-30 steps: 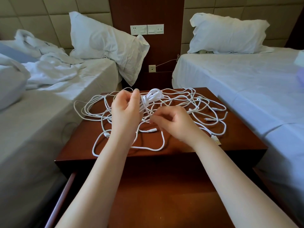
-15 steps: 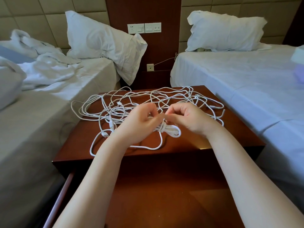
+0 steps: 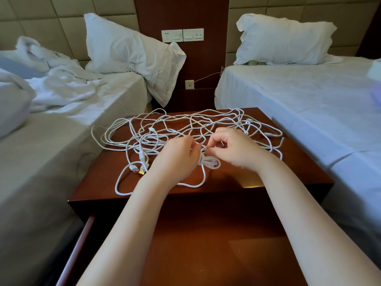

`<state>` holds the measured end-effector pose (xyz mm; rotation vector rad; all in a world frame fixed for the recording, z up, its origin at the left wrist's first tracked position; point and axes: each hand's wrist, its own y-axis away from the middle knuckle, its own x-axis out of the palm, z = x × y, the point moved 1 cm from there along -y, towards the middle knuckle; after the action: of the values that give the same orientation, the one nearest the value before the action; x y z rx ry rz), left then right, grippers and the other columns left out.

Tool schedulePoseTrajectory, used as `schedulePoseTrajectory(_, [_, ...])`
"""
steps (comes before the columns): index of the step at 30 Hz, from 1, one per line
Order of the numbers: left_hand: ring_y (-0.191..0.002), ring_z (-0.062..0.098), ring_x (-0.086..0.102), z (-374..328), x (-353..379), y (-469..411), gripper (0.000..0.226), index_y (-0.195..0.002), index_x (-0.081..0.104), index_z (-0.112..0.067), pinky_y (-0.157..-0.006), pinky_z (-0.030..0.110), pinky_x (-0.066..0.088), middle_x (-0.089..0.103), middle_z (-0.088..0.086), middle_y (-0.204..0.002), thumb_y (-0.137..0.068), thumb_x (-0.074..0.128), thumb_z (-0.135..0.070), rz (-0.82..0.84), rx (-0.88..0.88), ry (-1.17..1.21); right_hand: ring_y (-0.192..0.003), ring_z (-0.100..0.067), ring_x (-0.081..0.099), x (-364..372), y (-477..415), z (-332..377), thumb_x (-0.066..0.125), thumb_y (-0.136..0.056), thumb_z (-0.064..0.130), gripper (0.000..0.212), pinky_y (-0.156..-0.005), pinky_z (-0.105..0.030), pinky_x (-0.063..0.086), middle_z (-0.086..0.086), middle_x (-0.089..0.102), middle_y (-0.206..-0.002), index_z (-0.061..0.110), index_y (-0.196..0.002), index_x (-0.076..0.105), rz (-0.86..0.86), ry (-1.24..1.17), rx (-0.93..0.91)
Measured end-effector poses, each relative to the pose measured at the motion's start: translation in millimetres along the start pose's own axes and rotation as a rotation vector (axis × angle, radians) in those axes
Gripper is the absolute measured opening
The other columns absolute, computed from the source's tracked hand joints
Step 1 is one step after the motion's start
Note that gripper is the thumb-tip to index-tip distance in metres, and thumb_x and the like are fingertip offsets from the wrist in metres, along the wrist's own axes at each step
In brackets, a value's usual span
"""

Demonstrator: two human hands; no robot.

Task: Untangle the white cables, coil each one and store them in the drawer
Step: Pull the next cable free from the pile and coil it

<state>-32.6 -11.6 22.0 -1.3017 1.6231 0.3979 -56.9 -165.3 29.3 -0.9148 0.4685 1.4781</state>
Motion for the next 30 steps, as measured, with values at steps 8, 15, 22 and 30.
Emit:
schedulePoseTrajectory(8, [-0.053, 0.009, 0.042, 9.5, 4.9, -0.1, 0.030, -0.070, 0.049, -0.016, -0.050, 0.017, 0.030, 0.044, -0.009, -0.058, -0.099, 0.047, -0.025, -0.138, 0.194, -0.016, -0.054, -0.010, 0.057, -4.3, -0.2, -2.8, 0.067, -0.088, 0.020, 0.010, -0.055, -0.023, 0.048, 0.007, 0.061, -0.058, 0.019, -0.079, 0.071, -0.105, -0.019, 0.000])
schedulePoseTrajectory(15, [-0.054, 0.019, 0.058, 9.2, 16.1, 3.1, 0.038, -0.087, 0.066, -0.007, -0.049, 0.035, 0.049, 0.064, 0.003, -0.069, -0.095, 0.037, -0.030, -0.349, 0.482, -0.108, -0.059, -0.002, 0.057, -13.2, 1.2, -9.5, 0.065, -0.090, 0.019, 0.011, -0.061, -0.016, 0.045, 0.005, 0.064, -0.065, 0.013, -0.082, 0.069, -0.116, -0.363, 0.075])
schedulePoseTrajectory(22, [-0.056, 0.014, 0.054, 13.9, 16.6, 3.0, 0.039, -0.093, 0.065, -0.008, -0.051, 0.024, 0.041, 0.059, -0.003, -0.069, -0.096, 0.036, -0.035, -0.320, 0.469, -0.030, -0.056, -0.001, 0.056, -6.4, -0.3, -9.6, 0.062, -0.093, 0.018, 0.011, -0.059, -0.013, 0.046, 0.004, 0.061, -0.063, 0.011, -0.087, 0.067, -0.193, -0.376, 0.019])
schedulePoseTrajectory(30, [-0.059, 0.014, 0.057, 18.3, 13.1, 0.0, 0.048, -0.093, 0.067, -0.008, -0.053, 0.030, 0.046, 0.063, -0.003, -0.071, -0.094, 0.032, -0.041, -0.281, 0.424, 0.019, -0.076, -0.016, 0.059, 7.6, -3.1, -2.3, 0.063, -0.092, 0.020, 0.008, -0.069, -0.027, 0.051, -0.007, 0.066, -0.079, 0.014, -0.087, 0.066, -0.330, -0.305, -0.049])
